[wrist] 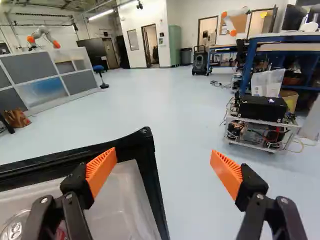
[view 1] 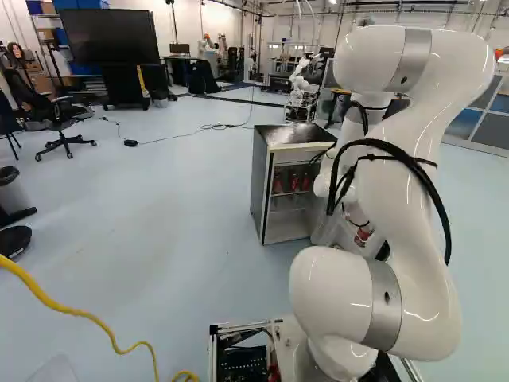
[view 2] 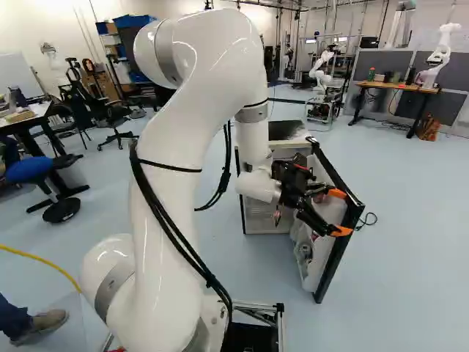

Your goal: Grab a drink from the fridge

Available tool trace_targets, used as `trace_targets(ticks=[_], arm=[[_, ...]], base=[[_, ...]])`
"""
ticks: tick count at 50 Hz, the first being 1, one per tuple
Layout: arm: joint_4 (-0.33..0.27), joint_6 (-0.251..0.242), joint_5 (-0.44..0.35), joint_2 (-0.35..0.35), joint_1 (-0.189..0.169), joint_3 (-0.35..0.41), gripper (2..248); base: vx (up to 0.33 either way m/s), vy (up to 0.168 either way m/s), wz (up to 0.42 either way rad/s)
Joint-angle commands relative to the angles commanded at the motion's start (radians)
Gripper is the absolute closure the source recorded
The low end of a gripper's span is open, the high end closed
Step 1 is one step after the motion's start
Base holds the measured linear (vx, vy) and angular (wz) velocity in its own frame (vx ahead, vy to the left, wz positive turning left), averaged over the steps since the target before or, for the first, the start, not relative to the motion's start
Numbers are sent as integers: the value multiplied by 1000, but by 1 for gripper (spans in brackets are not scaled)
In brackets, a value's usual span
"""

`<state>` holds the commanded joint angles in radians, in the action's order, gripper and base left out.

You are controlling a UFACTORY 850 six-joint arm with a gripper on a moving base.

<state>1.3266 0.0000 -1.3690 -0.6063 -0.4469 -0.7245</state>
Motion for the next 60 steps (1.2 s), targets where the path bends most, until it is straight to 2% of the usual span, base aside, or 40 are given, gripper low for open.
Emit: trace_targets(ticks=[60], arm=[[0,0,0,-115,-104,-211,3]], base=[[0,0,0]])
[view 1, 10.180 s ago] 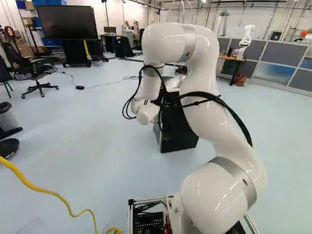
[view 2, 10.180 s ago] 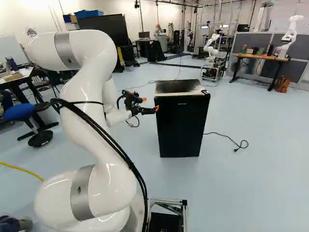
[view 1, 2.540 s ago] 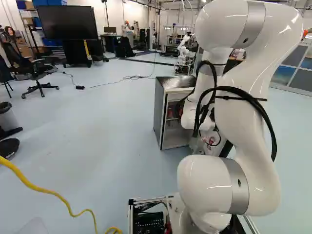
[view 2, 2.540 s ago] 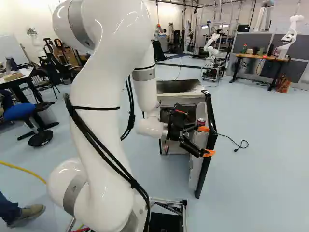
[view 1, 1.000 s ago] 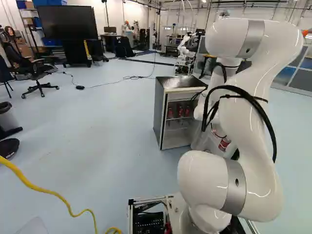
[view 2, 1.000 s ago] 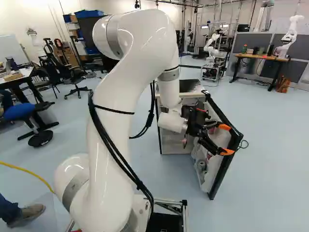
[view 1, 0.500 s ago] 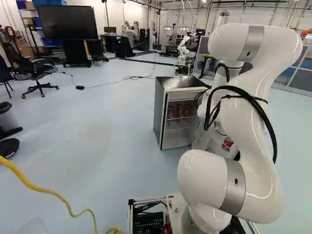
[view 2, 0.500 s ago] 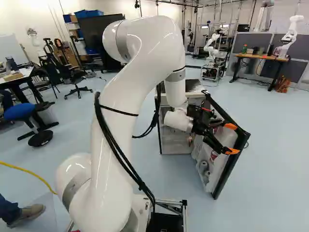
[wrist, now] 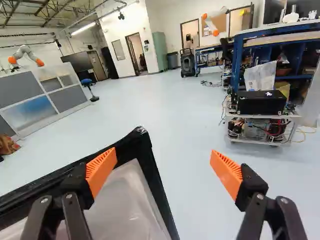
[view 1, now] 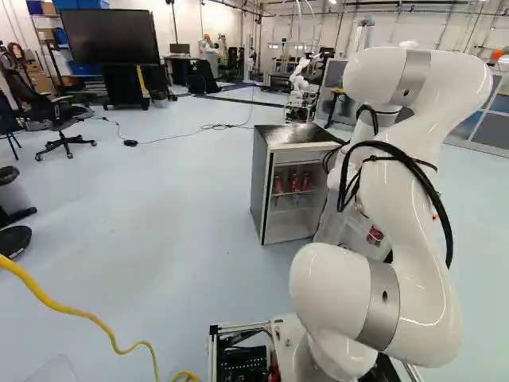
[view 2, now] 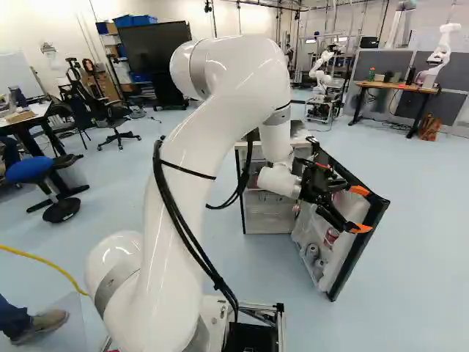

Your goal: Grab a drink from the fridge

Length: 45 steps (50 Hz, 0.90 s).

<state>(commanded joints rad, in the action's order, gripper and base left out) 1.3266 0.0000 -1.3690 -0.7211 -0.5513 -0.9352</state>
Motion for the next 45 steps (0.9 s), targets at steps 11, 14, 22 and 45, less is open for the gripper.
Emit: trace_targets(ticks=[11,14,22,45], arm=[[0,0,0,-3,-4,-6,3],[0,0,0,0,-3,1,3],[-13,0,0,21,4,38,3],[-172,0,0,113,40,201,3]], base=[[0,0,0],[0,0,0],[0,0,0],[0,0,0]])
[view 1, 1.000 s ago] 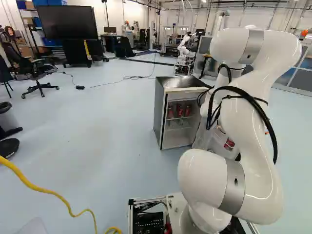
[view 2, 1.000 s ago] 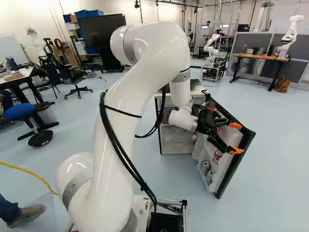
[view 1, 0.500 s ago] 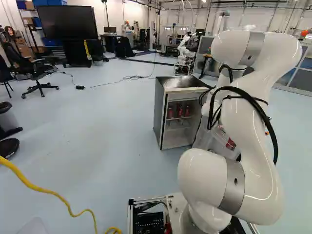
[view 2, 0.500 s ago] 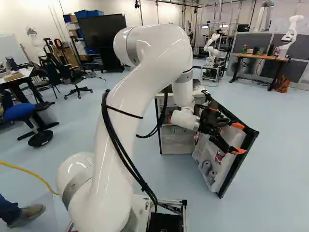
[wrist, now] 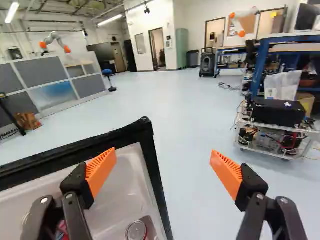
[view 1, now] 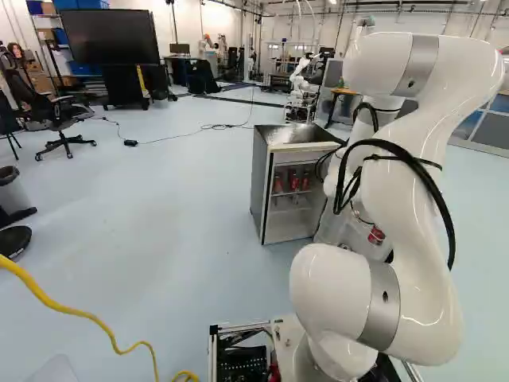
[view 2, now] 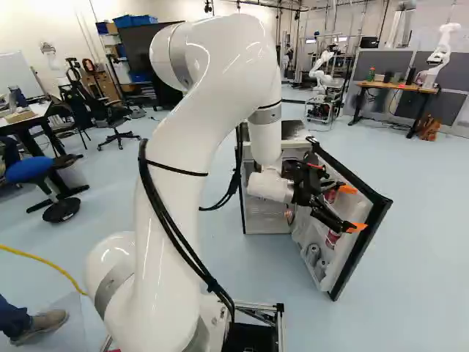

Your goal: Grab a drink from the fridge

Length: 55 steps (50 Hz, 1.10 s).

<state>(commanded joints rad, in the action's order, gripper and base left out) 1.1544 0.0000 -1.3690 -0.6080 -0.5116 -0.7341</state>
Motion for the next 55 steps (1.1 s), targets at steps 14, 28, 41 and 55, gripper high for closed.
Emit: trace_targets(ticks=[14,28,41,55], arm=[[-144,0,0,60,24,99,3],[-291,0,0,122,50,195,3],[-431,0,0,182,76,283,3],[-575,0,0,240,105,364,3]], base=[[0,0,0],[0,0,0],[0,0,0],[0,0,0]])
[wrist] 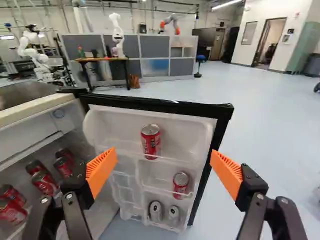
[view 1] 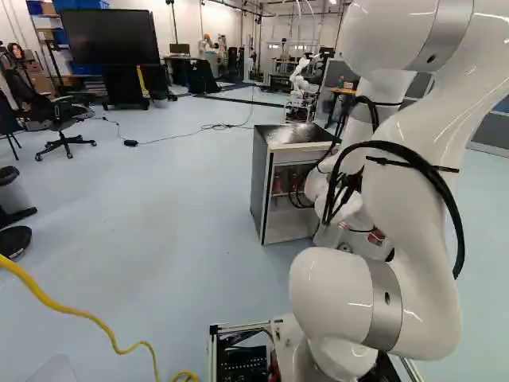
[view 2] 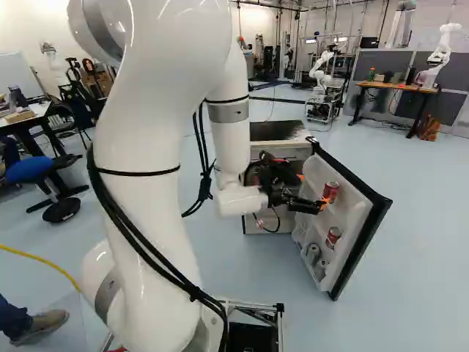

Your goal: Grab a drink from the fridge

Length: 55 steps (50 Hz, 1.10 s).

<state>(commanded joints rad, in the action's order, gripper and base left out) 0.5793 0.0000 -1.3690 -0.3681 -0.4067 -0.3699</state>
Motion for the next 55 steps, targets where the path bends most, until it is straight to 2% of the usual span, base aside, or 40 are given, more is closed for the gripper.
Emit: trace_targets(ticks=[24,55], arm=[[-252,0,0,4,9,13,3],[-578,0,0,-161,4,-111,3]], base=[[0,0,0],[0,0,0]])
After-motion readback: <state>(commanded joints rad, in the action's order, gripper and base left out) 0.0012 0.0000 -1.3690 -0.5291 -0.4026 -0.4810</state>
